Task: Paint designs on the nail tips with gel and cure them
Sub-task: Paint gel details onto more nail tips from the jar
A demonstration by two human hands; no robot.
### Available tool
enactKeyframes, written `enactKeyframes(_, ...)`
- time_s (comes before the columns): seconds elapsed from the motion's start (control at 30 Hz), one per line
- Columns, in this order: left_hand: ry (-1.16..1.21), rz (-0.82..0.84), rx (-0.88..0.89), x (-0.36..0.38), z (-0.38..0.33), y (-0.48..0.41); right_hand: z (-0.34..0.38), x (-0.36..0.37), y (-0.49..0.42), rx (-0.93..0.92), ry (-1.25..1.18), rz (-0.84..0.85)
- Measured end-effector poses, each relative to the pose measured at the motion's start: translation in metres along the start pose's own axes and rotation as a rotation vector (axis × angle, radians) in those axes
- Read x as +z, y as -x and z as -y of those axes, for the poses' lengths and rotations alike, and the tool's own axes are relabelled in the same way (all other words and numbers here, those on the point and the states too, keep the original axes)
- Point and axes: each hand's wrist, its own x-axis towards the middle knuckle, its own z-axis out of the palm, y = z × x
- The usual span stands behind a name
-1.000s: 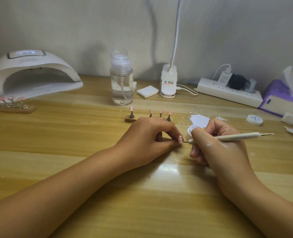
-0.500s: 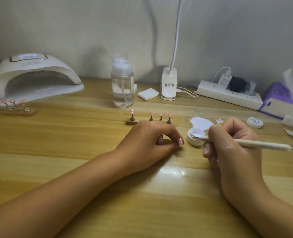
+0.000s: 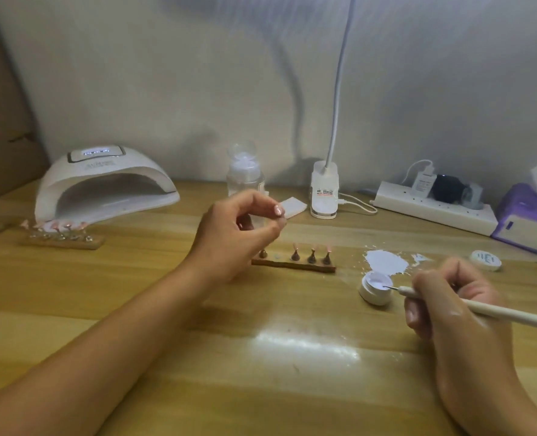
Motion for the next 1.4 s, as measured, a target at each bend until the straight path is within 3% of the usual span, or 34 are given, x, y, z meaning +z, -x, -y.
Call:
enactKeyframes(0.17, -0.122, 0.032, -0.12, 0.0, 0.019, 0.0, -0.001, 0.0, 0.003, 0.021, 0.016, 0.014)
enactKeyframes(0.33, -0.25, 0.082, -0.121, 0.007, 0.022, 0.002, -0.002, 0.001, 0.005, 0.032, 0.017, 0.014)
enactKeyframes(0.5, -0.217, 0.165, -0.146, 0.009, 0.026, 0.005, -0.003, -0.001, 0.005, 0.072, -0.004, 0.005)
enactKeyframes(0.97, -0.228, 0.2, -0.187, 0.008, 0.029, 0.003, -0.004, 0.0, 0.005, 0.107, -0.01, 0.026)
enactKeyframes(1.2, -0.452, 0.252, -0.211, -0.004, 0.022, 0.003, -0.005, -0.001, 0.004, 0.113, -0.005, 0.028)
enactKeyframes(1.4, -0.408, 0.222, -0.11, -0.001, 0.022, 0.007, -0.005, -0.001, 0.003, 0.104, 0.003, 0.034)
